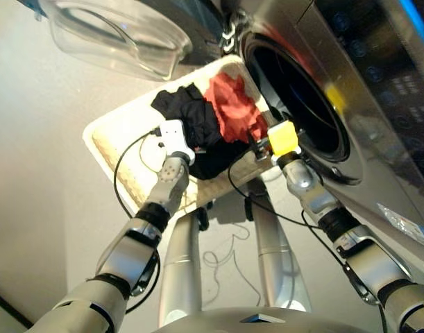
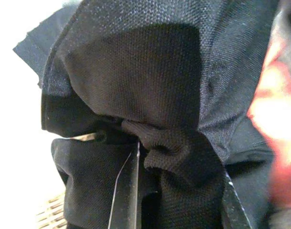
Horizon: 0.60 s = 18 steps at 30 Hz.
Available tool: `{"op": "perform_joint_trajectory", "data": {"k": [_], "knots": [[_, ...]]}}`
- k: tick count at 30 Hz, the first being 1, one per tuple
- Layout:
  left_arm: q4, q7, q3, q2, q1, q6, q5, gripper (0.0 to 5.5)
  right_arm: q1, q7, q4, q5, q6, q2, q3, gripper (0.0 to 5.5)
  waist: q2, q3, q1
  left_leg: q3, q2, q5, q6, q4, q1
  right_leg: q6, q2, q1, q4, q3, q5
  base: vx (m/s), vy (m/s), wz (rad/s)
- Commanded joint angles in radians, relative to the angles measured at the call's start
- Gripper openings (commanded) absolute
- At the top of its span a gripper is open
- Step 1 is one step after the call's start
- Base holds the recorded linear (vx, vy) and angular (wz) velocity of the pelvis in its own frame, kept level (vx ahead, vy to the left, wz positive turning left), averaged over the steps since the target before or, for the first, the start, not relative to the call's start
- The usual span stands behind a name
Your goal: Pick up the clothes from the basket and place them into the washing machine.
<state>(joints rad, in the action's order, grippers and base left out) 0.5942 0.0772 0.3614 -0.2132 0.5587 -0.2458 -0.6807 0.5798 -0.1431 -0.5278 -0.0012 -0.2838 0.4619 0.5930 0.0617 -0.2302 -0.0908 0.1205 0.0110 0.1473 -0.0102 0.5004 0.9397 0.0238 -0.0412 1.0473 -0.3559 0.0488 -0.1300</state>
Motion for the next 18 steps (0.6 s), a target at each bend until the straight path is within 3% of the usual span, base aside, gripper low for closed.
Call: {"op": "perform_joint_trajectory", "data": {"k": [1, 6, 18], "knots": [[-0.132, -0.08, 0.018, -0.038, -0.005, -0.087, -0.084, 0.0, 0.044, -0.022, 0.063, -0.214, -0.022, 0.056, 0.053, 5.5, 0.017, 0.046, 0.04, -0.06, -0.022, -0.061, -0.002, -0.095, -0.005, 0.037, -0.003, -0.096, 0.028, -0.096, 0.067, -0.001, -0.039, 0.209], [-0.256, -0.125, 0.057, -0.062, -0.031, -0.071, -0.166, 0.0, 0.111, -0.008, 0.094, -0.389, -0.019, 0.104, 0.165, 5.5, 0.02, 0.057, 0.06, -0.068, -0.038, -0.067, -0.003, -0.125, -0.053, 0.039, -0.009, -0.145, 0.051, -0.099, 0.069, -0.001, -0.007, 0.083], [-0.412, -0.116, 0.072, -0.065, -0.051, -0.067, -0.252, 0.0, 0.176, 0.002, 0.112, -0.507, -0.018, 0.085, 0.274, 5.5, 0.035, 0.073, 0.091, -0.072, -0.046, -0.073, -0.009, -0.127, -0.064, 0.036, -0.008, -0.16, 0.055, -0.098, 0.076, 0.0, 0.0, 0.0]]}}
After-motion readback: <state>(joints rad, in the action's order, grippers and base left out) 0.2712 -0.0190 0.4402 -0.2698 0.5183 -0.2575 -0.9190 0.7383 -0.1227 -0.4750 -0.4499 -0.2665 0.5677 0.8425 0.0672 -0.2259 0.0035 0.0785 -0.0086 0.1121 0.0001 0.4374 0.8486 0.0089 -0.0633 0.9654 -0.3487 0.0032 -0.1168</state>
